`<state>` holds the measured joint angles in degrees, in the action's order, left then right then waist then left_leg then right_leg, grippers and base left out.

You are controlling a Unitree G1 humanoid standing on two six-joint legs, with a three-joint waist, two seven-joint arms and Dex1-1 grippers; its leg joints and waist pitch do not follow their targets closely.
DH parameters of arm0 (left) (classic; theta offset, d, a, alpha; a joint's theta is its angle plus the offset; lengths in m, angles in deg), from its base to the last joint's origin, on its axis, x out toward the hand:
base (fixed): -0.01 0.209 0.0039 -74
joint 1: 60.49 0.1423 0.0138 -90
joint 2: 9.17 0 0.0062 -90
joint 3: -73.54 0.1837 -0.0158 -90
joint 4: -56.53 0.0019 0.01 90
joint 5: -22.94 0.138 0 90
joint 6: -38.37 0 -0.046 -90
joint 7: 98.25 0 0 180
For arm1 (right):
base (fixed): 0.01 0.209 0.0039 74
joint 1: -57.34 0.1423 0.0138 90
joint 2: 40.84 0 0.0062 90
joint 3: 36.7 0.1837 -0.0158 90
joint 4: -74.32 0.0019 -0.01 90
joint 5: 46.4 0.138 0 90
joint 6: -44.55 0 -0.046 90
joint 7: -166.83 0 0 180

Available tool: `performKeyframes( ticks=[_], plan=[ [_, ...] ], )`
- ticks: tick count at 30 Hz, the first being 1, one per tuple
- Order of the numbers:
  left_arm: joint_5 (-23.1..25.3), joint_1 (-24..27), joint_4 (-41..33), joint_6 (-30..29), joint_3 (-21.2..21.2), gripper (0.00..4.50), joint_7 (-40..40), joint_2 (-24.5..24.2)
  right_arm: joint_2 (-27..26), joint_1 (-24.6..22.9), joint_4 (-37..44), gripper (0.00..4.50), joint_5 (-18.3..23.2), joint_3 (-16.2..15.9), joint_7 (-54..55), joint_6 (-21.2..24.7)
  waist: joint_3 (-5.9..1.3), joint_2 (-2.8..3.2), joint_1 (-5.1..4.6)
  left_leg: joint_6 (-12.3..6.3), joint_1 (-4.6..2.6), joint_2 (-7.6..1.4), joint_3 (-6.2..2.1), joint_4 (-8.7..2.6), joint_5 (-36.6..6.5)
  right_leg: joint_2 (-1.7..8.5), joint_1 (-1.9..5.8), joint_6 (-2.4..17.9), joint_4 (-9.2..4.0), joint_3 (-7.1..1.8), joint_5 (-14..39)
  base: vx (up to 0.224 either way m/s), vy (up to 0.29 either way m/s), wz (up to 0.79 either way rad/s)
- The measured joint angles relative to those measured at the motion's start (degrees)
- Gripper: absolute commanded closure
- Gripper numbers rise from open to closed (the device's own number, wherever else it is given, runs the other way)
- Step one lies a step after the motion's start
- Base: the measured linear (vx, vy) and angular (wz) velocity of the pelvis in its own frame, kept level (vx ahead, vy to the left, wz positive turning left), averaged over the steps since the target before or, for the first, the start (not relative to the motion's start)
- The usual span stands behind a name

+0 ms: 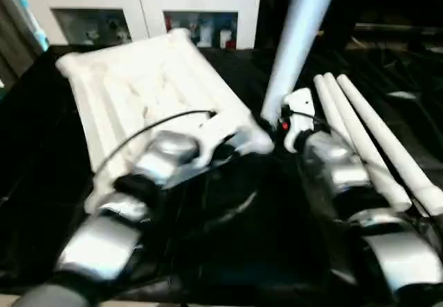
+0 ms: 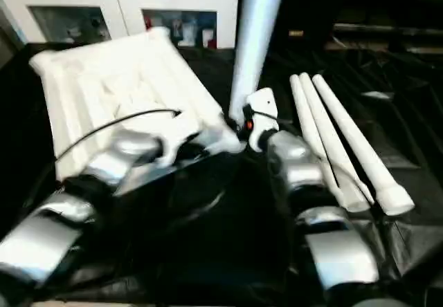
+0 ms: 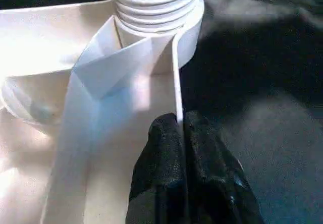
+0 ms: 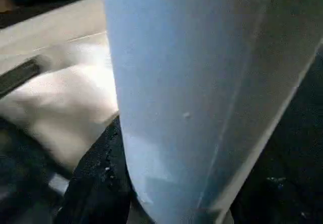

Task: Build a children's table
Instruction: Rotate leg to tighten

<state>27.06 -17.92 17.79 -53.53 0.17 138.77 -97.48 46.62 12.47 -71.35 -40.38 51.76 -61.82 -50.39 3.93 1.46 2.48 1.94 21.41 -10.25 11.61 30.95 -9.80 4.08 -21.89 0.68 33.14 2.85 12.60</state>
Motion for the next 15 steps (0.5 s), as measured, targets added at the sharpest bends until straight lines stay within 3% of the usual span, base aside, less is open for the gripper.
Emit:
performKeyframes(
  ticks=[7,12,15],
  plan=[
    [-1.15,2.84,-3.75,2.44,1.3,4.5,10.29,-3.82,4.4,-0.97,2.34,2.57,0.76,-3.54,-19.27,1.16,-0.06,-0.39,1.44,-0.04,0.05,0.02,0.06,0.36,-0.04,0.16,0.09,0.02,0.11,0.0,0.0,0.0,0.0,0.0],
    [-1.94,3.99,-5.1,2.77,1.7,4.5,13.11,-4.65,5.17,-2.08,3.58,2.57,1.14,-3.91,-24.78,1.15,-0.04,-0.43,2.5,-0.15,0.09,0.04,0.13,0.81,-0.1,0.25,0.05,0.02,0.54,-0.1,0.01,0.0,0.0,0.0],
    [-1.94,4.15,-5.16,2.91,1.87,4.5,13.51,-4.72,5.2,-2.49,3.86,2.57,1.15,-3.91,-25.44,1.12,-0.03,-0.43,2.66,-0.12,0.07,0.04,0.13,1.03,-0.11,0.29,0.01,0.11,0.92,-0.13,0.06,0.0,0.0,0.0]
  ],
)
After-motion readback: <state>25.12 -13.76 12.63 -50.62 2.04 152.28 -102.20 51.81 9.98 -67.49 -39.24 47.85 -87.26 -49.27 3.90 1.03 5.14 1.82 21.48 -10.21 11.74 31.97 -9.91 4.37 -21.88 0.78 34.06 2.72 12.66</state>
